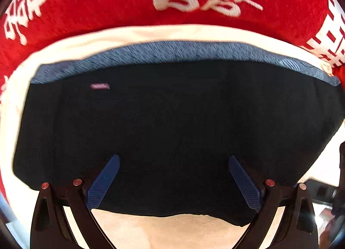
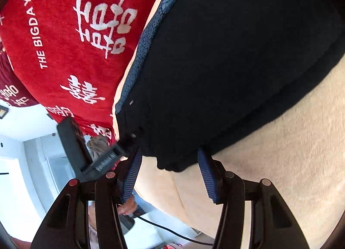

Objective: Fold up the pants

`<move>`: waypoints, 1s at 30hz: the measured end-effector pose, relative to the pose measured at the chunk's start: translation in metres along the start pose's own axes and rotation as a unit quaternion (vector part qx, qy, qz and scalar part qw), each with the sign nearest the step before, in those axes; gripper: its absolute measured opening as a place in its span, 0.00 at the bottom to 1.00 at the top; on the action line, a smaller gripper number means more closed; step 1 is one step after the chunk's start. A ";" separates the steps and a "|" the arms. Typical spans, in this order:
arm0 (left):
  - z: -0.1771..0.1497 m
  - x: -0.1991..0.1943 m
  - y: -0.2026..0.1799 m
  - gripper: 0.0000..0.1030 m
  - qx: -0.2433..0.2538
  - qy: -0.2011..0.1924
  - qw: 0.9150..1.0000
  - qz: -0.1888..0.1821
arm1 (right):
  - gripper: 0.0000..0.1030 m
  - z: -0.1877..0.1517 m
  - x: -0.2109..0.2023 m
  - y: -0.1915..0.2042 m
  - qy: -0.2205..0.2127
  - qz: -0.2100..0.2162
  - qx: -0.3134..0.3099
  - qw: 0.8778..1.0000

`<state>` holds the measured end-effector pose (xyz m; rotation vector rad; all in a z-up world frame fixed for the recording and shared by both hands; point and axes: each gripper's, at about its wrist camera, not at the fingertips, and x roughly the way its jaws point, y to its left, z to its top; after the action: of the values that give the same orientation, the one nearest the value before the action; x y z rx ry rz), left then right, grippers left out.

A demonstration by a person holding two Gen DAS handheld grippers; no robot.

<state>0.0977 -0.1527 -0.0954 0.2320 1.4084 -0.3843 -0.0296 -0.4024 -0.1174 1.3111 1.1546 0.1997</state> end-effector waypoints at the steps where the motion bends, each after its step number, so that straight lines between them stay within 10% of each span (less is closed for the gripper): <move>1: -0.003 0.002 0.000 0.99 -0.001 -0.002 1.000 -0.004 | 0.56 0.003 0.000 -0.001 -0.002 0.003 0.003 1.000; 5: -0.008 0.003 -0.003 0.99 -0.003 -0.003 1.000 -0.010 | 0.46 0.013 0.004 -0.010 -0.010 0.016 0.042 0.999; 6: -0.008 0.000 -0.003 0.99 -0.002 -0.002 1.000 -0.014 | 0.07 0.017 0.003 -0.009 -0.011 0.002 0.047 0.999; 14: -0.045 -0.010 -0.032 0.99 0.075 0.002 0.997 0.012 | 0.08 -0.010 -0.009 0.000 -0.014 -0.071 -0.006 0.997; 19: -0.056 -0.013 -0.029 0.99 0.052 -0.020 0.998 0.008 | 0.08 -0.013 -0.008 -0.024 -0.021 -0.048 0.017 0.998; 24: -0.043 -0.023 -0.026 0.99 0.028 -0.008 0.999 0.029 | 0.37 -0.009 -0.045 -0.009 -0.031 -0.118 -0.023 0.992; 30: -0.003 -0.051 -0.042 0.99 0.035 -0.052 0.998 0.010 | 0.37 0.016 -0.101 0.020 -0.084 -0.159 -0.099 0.979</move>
<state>0.0725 -0.1839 -0.0432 0.2790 1.2910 -0.4232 -0.0564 -0.4764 -0.0484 0.9348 1.1512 -0.0302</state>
